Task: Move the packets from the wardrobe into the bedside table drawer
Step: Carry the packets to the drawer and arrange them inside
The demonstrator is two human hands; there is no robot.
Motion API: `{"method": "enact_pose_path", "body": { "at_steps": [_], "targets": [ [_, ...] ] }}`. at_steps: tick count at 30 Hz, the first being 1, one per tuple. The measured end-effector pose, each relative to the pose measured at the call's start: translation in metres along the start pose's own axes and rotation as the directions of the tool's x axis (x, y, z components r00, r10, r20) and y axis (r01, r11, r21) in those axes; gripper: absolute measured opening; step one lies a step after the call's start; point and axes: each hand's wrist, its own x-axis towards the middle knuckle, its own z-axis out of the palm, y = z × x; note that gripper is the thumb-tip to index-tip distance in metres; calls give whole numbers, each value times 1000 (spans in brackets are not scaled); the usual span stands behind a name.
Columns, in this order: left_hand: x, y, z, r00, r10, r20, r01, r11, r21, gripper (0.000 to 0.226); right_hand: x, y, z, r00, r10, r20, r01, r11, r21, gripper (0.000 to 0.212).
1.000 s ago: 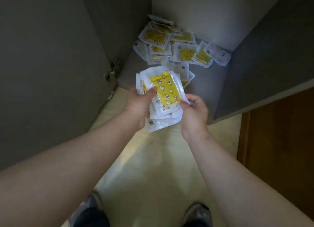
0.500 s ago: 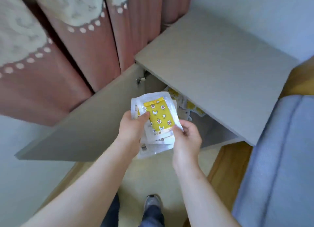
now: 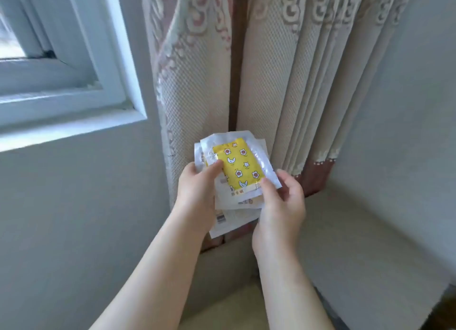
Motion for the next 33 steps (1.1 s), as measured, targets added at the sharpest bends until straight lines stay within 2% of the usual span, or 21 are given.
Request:
{"method": "enact_pose_path", "body": {
  "at_steps": [5,8,11,14,17,20,26,33],
  "targets": [
    [-39,93,-77,966,173,-193,-195,975,-104,5,-65,-8,107,960,72,271,-109,986,122,31],
    [-70,136,-138,916,239,-323,-296,945,-137,8,-123,0,167,916,125,382,-186,974,129,31],
    [-107,174,-202,845,303,-440,-400,905,-147,14,-193,7,215,838,214,502,-304,947,104,32],
    [-148,200,-266,728,373,-576,-523,845,-114,14,-264,19,250,701,300,647,-417,909,31,33],
    [-192,213,-329,624,364,-691,-601,789,-128,15,-330,36,273,520,375,767,-518,853,-66,33],
    [-233,216,-390,489,342,-802,-657,749,-81,17,-396,54,290,346,434,832,-581,795,-173,33],
    [-306,200,-492,254,248,-935,-678,735,11,15,-510,97,300,69,559,826,-569,702,-428,34],
    [-338,191,-588,12,120,-993,-662,745,82,10,-595,155,334,-160,629,761,-512,606,-609,35]
  ]
}}
